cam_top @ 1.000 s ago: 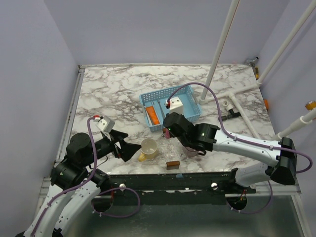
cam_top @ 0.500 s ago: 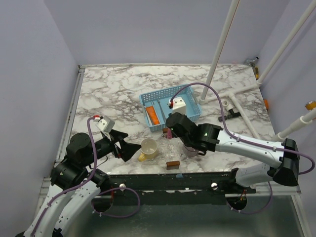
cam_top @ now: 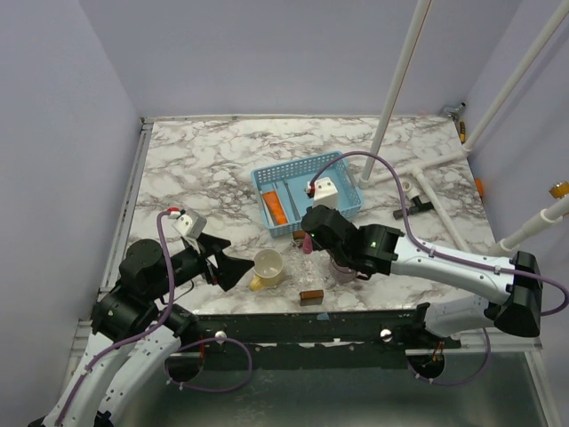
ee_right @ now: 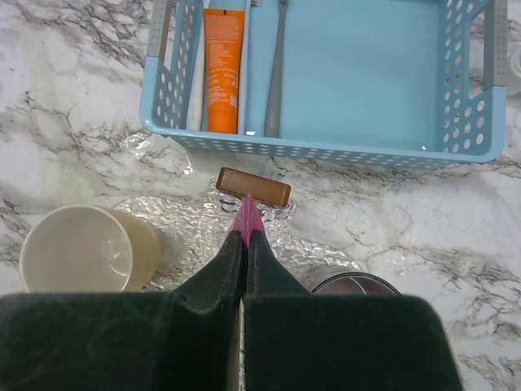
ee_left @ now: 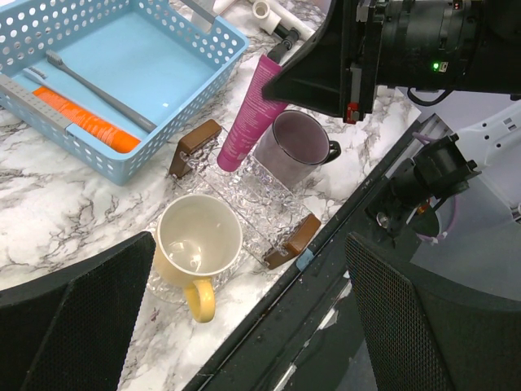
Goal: Prepare toiletry sets of a toothbrush and toothpaste on the tray
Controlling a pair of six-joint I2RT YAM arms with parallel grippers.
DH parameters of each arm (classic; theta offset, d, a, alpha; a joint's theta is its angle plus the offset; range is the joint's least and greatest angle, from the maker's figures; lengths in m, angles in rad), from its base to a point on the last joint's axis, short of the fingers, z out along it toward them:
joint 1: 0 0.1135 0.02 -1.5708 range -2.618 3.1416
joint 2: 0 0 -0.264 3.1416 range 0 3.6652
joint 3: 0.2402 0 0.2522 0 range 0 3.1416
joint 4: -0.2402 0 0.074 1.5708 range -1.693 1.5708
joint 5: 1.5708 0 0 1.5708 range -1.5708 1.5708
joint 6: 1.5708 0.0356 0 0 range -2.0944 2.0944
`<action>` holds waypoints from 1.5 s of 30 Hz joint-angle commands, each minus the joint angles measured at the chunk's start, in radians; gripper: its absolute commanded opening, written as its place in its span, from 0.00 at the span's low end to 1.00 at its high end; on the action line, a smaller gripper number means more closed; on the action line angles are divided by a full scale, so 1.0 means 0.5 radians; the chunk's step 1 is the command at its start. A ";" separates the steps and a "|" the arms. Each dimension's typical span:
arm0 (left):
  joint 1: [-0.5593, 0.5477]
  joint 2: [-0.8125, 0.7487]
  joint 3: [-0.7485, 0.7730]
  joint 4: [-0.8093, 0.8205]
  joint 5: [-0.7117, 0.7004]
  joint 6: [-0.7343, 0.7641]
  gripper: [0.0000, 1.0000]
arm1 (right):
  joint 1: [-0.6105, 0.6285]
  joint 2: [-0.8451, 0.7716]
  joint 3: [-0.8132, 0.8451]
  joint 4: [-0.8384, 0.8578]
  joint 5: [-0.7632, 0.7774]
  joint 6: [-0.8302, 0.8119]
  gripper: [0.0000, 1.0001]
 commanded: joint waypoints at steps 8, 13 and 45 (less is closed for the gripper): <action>-0.007 0.002 -0.017 0.027 -0.034 0.024 0.99 | -0.003 0.033 -0.084 0.155 0.005 0.077 0.01; -0.007 0.001 -0.018 0.024 -0.035 0.024 0.99 | -0.001 0.072 -0.136 0.250 0.010 0.106 0.01; -0.007 0.022 -0.017 0.031 -0.022 0.026 0.99 | -0.002 0.151 -0.262 0.341 0.100 0.167 0.01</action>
